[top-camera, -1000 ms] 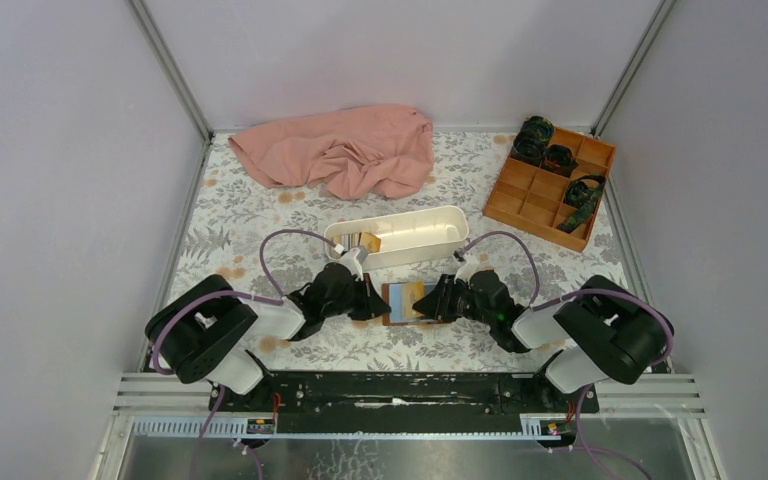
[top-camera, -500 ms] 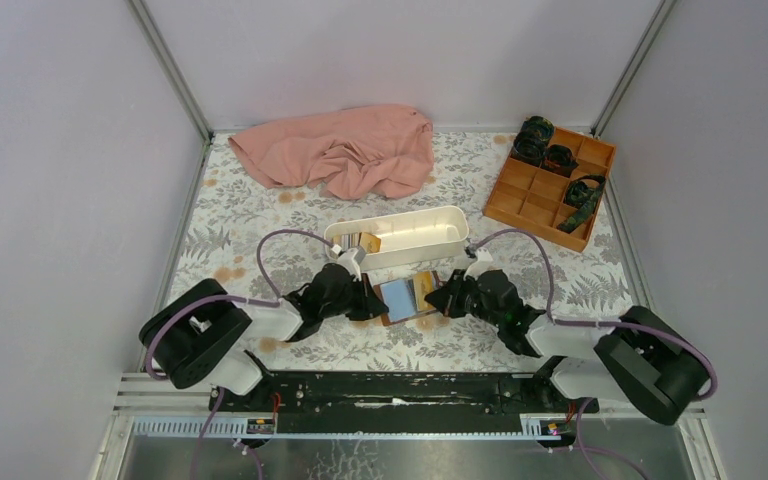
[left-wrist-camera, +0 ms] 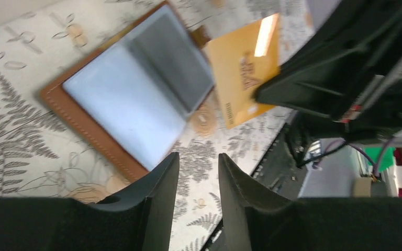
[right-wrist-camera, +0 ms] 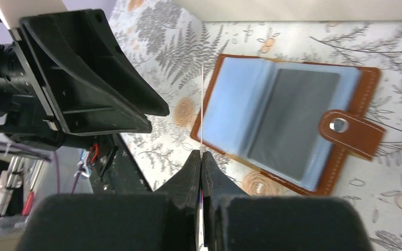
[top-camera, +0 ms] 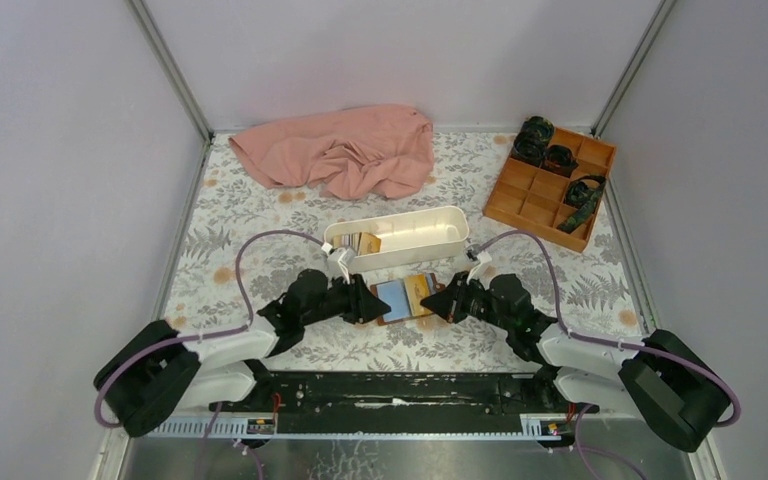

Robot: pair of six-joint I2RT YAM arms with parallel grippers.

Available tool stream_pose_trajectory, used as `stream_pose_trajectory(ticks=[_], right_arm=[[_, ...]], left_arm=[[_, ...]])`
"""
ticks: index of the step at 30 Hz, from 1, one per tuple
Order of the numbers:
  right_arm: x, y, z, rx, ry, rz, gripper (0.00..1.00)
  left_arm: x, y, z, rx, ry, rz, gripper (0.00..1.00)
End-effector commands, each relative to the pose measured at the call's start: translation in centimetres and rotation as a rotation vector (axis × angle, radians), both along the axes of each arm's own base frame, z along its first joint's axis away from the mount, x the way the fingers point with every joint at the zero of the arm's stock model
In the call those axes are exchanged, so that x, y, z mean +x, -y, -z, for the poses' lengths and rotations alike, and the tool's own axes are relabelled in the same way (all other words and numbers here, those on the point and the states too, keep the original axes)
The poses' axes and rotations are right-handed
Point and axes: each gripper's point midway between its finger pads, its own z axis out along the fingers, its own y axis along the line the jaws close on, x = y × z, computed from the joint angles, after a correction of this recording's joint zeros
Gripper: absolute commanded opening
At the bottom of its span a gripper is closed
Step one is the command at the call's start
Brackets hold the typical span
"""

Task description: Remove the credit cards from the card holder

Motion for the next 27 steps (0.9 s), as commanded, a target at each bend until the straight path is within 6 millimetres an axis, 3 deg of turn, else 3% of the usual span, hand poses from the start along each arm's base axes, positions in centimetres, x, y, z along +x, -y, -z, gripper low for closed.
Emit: stream_pose_trajectory(ticks=[1,13,19,27], right_arm=[[-1.7,-2.0,-3.7,0.153,0.083,-0.156,0.0],[-4.1,-3.5,-7.5,0.372,0.12,-0.311,0.0],[-4.6,-4.1,-7.3,0.434,0.07,-0.355,0.0],[-4.5,-4.4,-6.9,0.443,0.061,-0.363,0.0]], left_arm=[[-0.9,0.6,-4.5,-0.141,0.174,0.087,0.4],[-2.5,1.1,-6.6,-0.25,0.242,0.17,0.32],[-2.8,1.1,-7.8,-0.289,0.282,0.182,0.31],[-2.8,1.1,-7.7,-0.274,0.287,0.182,0.02]])
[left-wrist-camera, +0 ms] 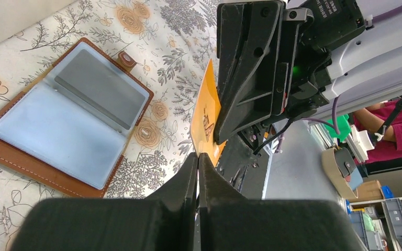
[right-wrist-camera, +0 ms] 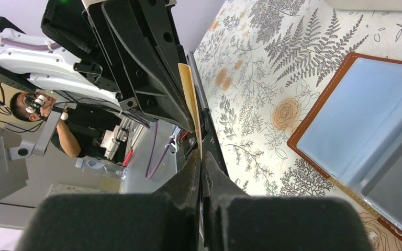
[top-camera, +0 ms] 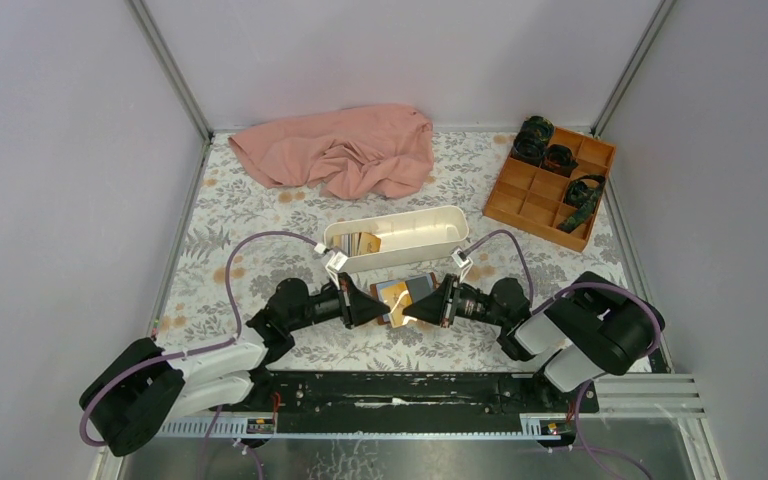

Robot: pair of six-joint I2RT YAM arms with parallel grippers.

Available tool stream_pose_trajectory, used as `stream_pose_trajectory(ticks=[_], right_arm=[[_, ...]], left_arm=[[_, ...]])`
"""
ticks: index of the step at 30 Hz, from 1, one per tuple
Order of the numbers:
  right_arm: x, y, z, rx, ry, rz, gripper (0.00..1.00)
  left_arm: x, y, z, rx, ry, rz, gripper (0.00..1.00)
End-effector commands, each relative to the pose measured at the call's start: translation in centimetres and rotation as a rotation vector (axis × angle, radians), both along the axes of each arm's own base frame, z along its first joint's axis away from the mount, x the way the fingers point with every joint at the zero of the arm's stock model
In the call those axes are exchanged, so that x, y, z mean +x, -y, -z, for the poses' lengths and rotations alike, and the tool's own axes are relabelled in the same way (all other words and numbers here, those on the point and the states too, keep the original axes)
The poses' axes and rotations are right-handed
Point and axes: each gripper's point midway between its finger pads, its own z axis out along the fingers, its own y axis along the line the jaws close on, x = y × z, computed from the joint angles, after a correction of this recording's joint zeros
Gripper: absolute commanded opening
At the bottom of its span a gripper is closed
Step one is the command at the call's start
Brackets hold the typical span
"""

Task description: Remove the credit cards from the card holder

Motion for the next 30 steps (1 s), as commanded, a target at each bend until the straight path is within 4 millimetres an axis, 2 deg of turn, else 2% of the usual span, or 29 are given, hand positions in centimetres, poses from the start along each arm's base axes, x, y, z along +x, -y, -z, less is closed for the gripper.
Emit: stream_pose_trajectory(ticks=[1,4,6,7,8,11,12,17,22,25,26,28,30], right_arm=[[-0.6,-0.2,-3.4,0.109,0.113,-0.041,0.0],[-0.7,-0.3,-3.5,0.112,0.112,-0.054,0.0],[-0.7,-0.3,-3.4,0.11,0.112,-0.05,0.13],[-0.6,-0.2,-3.4,0.108,0.115,-0.045,0.24],[-0.5,-0.1,-3.2,0.104,0.113,-0.029,0.32],[0.1,0.4,-2.8,0.084,0.116,0.029,0.46],[0.5,0.6,-2.5,0.069,0.121,0.052,0.47],[2.9,2.1,-0.5,-0.063,0.139,0.214,0.48],[5.4,5.4,0.5,-0.217,0.171,0.434,0.44],[6.4,6.7,0.0,-0.314,0.201,0.501,0.42],[6.4,7.2,0.2,-0.353,0.199,0.512,0.42],[6.6,7.4,-0.9,-0.378,0.23,0.514,0.42],[6.6,7.7,-1.2,-0.411,0.239,0.513,0.42]], left_arm=[[-0.1,0.3,-1.6,-0.045,0.07,0.022,0.0],[0.0,0.3,-1.7,-0.052,0.073,0.02,0.0],[0.0,0.3,-1.8,-0.056,0.073,0.015,0.0],[0.1,0.3,-1.9,-0.054,0.073,0.012,0.0],[0.2,0.2,-2.0,-0.052,0.072,0.006,0.0],[1.1,-0.2,-1.8,-0.009,0.052,-0.051,0.0],[1.3,-0.3,-1.6,0.013,0.039,-0.065,0.0],[3.2,-1.7,-0.5,0.17,-0.034,-0.188,0.0],[6.4,-2.8,-0.1,0.38,-0.121,-0.279,0.0],[8.4,-2.3,-1.2,0.422,-0.167,-0.29,0.0],[9.3,-1.9,-2.5,0.422,-0.167,-0.297,0.0],[10.7,-1.9,-3.1,0.46,-0.197,-0.328,0.0],[12.2,-2.2,-3.8,0.489,-0.22,-0.362,0.0]])
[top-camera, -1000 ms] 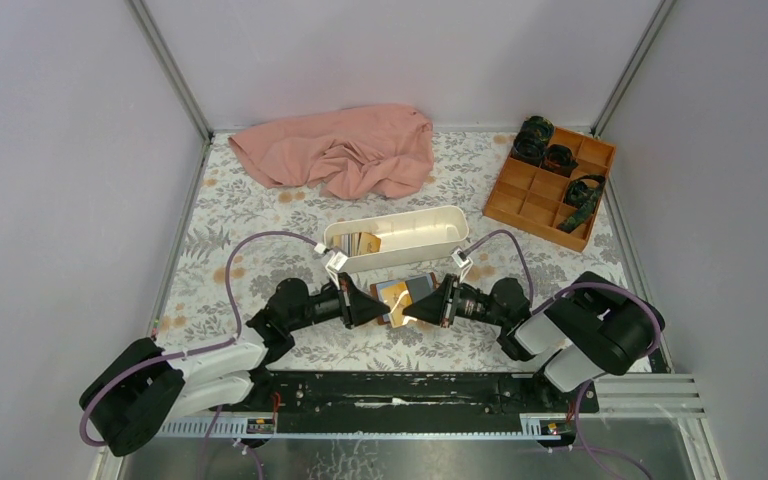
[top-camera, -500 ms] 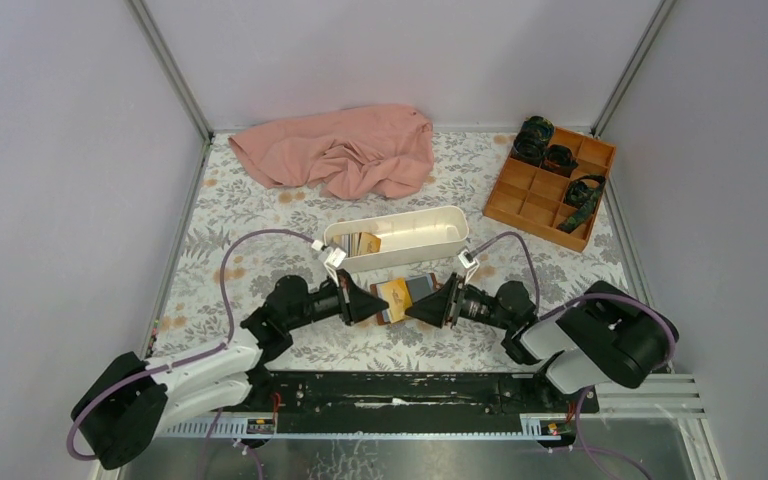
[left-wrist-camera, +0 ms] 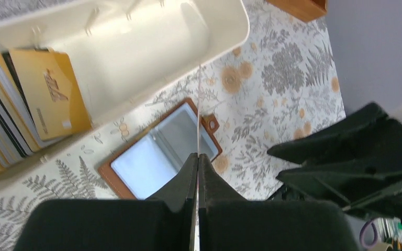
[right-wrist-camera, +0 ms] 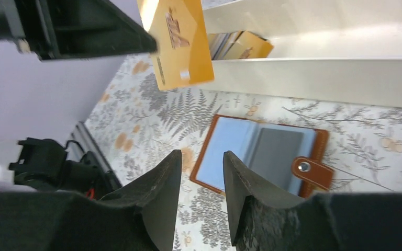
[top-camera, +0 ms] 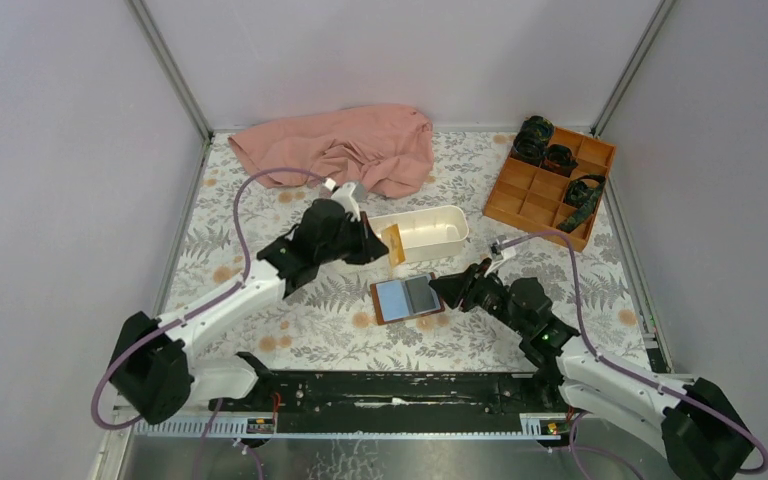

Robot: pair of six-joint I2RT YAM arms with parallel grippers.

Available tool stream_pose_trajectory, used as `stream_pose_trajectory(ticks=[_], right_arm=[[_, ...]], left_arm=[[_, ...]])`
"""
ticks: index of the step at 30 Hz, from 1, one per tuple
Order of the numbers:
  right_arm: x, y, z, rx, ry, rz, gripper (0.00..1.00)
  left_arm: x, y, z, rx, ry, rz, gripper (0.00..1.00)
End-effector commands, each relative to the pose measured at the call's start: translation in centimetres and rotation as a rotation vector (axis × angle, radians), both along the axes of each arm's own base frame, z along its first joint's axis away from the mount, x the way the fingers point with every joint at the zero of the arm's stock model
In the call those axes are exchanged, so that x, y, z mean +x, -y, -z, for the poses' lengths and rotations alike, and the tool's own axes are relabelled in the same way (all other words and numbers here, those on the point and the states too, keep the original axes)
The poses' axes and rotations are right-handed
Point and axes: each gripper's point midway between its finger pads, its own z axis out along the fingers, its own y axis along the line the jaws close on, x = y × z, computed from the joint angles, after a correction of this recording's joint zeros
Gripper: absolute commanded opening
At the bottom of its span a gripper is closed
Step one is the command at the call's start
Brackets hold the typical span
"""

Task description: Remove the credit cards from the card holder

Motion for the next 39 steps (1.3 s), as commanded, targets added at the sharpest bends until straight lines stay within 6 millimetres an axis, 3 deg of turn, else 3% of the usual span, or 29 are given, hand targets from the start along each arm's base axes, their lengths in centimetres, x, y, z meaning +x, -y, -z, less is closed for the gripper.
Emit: stream_pose_trajectory(ticks=[1,7,13,19,28,39], right_arm=[[1.2,1.9,0.9,-0.192,-0.01,0.079,0.42],[1.9,2.9,0.8,-0.315,0.006,0.104,0.41],[2.2,2.9,0.6,-0.359,0.016,0.095,0.41],[2.4,2.6,1.4,-0.398,0.005,0.071,0.41],[2.4,2.5,3.0,-0.415,-0.015,0.063,0.41],[2.6,2.7,3.5,-0.43,-0.014,0.072,0.41]], left_arm=[[2.4,-2.0,-0.3,0.135,-0.079,-0.091,0.0],[5.4,-4.9,0.6,0.192,-0.16,-0.178,0.0],[6.3,-6.9,2.7,0.207,-0.222,-0.226,0.0],[7.4,-8.6,3.5,0.246,-0.241,-0.281,0.0],[7.2,-8.6,6.3,0.278,-0.315,-0.274,0.0],[6.9,-7.3,6.7,0.23,-0.35,-0.213,0.0]])
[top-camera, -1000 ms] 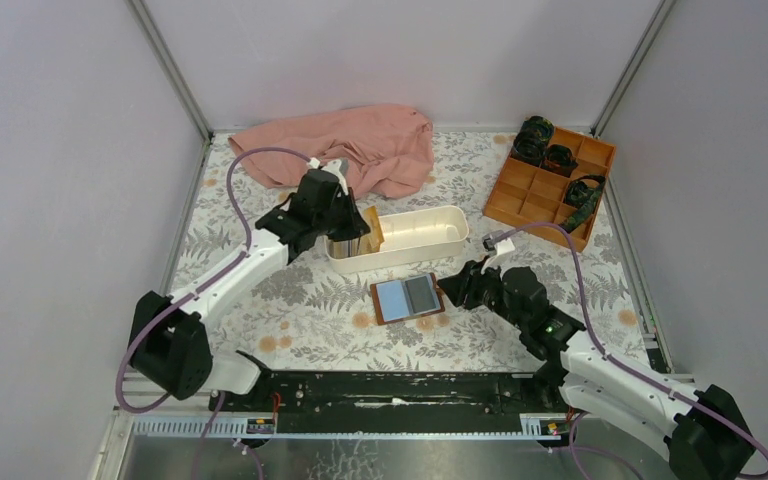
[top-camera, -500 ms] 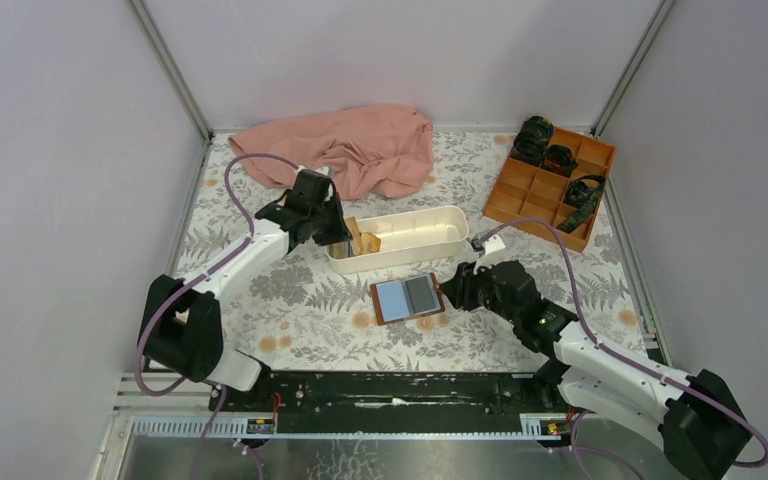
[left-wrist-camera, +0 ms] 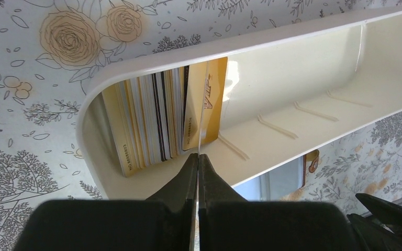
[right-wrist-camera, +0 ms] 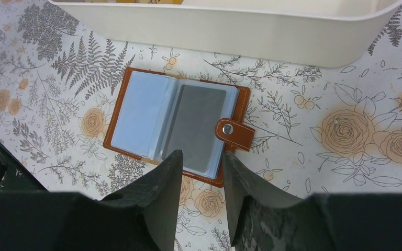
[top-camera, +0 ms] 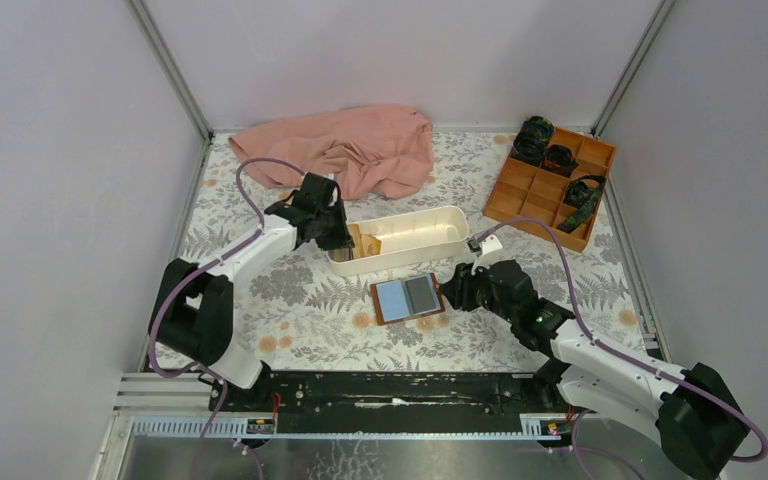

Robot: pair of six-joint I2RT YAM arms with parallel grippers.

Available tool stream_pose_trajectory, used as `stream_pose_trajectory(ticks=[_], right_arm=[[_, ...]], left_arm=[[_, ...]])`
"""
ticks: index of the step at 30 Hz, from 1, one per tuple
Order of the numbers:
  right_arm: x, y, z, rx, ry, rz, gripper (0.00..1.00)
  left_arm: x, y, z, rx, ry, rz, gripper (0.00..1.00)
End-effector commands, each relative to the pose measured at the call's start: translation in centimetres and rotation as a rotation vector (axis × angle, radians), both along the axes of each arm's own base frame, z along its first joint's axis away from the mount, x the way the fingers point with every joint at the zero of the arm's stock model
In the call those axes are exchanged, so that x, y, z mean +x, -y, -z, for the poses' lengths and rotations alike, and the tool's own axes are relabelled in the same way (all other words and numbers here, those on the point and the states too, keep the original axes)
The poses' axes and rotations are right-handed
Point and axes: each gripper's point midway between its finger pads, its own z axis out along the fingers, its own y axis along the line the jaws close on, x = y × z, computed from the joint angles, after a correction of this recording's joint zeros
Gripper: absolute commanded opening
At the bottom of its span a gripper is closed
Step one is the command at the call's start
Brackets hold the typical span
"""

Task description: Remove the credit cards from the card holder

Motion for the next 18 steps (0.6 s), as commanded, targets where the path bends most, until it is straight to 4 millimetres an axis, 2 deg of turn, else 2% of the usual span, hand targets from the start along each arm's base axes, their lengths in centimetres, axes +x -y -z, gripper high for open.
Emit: stream_pose_trajectory(ticks=[1,7,8,11,14,18], right_arm=[[1.1,-0.2,-1.6,0.026,0.066,0.017,0.41],[1.1,-0.2,-1.4,0.024,0.062,0.016,0.41],[1.1,-0.2,-1.5,0.024,0.063,0.016,0.41],[1.1,-0.2,-1.3,0.02,0.06,0.018,0.41],[1.1,-0.3,-1.2,0.019,0.056,0.014,0.41],[1.1,-0.4,-1.3,0.022,0.056,0.009,0.41]], left_arm=[[0.0,0.8,-0.7,-0.047,-0.004,0.039,0.0],[-0.1,1.1,-0.5,-0.06,-0.013,0.058,0.0],[-0.2,1.2,-0.3,-0.059,-0.019,0.062,0.03],[-0.2,1.1,0.1,-0.053,-0.025,0.056,0.24],[0.1,0.6,-0.6,-0.04,0.004,0.032,0.44],[0.3,0.0,-2.5,-0.036,0.07,-0.001,0.58]])
